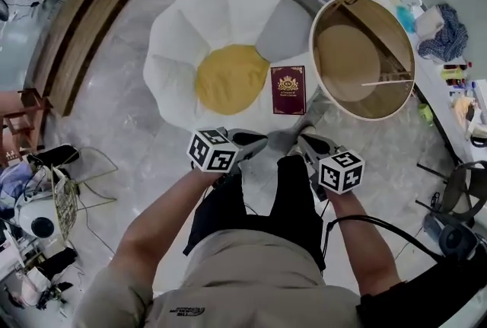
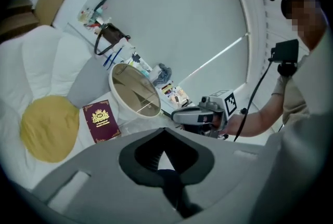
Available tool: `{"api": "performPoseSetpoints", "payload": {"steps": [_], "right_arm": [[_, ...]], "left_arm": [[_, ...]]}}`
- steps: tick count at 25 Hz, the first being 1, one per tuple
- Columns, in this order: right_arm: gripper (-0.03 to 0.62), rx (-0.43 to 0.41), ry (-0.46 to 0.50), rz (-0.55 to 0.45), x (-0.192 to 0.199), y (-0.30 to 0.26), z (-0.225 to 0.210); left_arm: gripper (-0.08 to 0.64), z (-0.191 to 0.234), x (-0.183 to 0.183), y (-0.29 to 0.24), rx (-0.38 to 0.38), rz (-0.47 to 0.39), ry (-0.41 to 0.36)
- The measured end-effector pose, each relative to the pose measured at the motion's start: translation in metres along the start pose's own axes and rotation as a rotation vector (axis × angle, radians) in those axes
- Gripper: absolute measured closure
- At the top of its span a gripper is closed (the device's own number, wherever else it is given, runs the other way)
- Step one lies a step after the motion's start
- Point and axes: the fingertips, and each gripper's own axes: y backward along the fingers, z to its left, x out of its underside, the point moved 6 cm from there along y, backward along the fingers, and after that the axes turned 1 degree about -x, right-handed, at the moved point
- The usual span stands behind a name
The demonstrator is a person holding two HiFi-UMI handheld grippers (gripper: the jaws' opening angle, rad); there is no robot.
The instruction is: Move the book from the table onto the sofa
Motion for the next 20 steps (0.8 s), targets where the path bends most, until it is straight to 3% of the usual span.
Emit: {"api": "performPoseSetpoints", "payload": {"steps": [6, 11, 14, 20], "right_arm": [[0.578, -0.006, 0.082, -0.076, -0.025, 0.054, 0.067], [0.578, -0.033, 0.217, -0.094, -0.042, 0.09, 0.131], [0.578, -0.045, 0.294, -0.116, -0.056, 0.106, 0.157], [0.578, -0.034, 0.337, -0.153, -0.059, 0.137, 0.188]], "left_arm": [[0.552, -0.084, -0.019, 0.055, -0.006, -0.013, -0.168], [0.552, -0.141, -0.021, 0.097, -0.006, -0.087, -0.171], [0.552, -0.168, -0.029, 0.112, 0.001, -0.126, -0.215], [0.552, -0.203, -0.036, 0.135, 0.004, -0.141, -0.293]]}}
